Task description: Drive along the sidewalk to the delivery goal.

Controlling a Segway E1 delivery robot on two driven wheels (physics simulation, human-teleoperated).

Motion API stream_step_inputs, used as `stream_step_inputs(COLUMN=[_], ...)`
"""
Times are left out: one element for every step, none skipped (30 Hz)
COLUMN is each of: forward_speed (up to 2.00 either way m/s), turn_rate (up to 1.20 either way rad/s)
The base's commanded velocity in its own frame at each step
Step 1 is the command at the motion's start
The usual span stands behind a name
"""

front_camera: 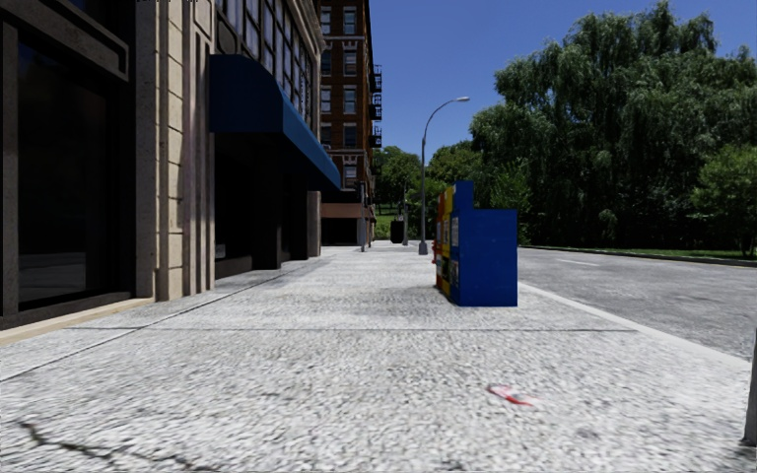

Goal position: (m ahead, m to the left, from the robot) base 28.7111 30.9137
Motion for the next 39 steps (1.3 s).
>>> stream_step_inputs(forward_speed=[2.00, 2.00, 2.00, 2.00, 2.00, 2.00, 2.00, 2.00, 2.00, 2.00, 2.00, 2.00, 2.00, 2.00, 2.00, 2.00, 2.00, 2.00, 2.00, 2.00, 2.00, 2.00, 2.00, 2.00, 2.00, 2.00, 2.00, 2.00, 2.00, 2.00, 2.00, 2.00, 2.00, 2.00, 2.00, 2.00, 2.00, 2.00, 2.00], turn_rate=[0.00, 0.00, 0.00, 0.00, 0.00, 0.00, 0.00, 0.00, 0.00, 0.00, 0.00, 0.00, 0.00, 0.00, 0.00, 0.00, 0.00, 0.00, 0.00, 0.00, 0.00, 0.00, 0.00, 0.00, 0.00, 0.00, 0.00, 0.00, 0.00, 0.00, 0.00, 0.00, 0.00, 0.00, 0.00, 0.00, 0.00, 0.00, 0.00])
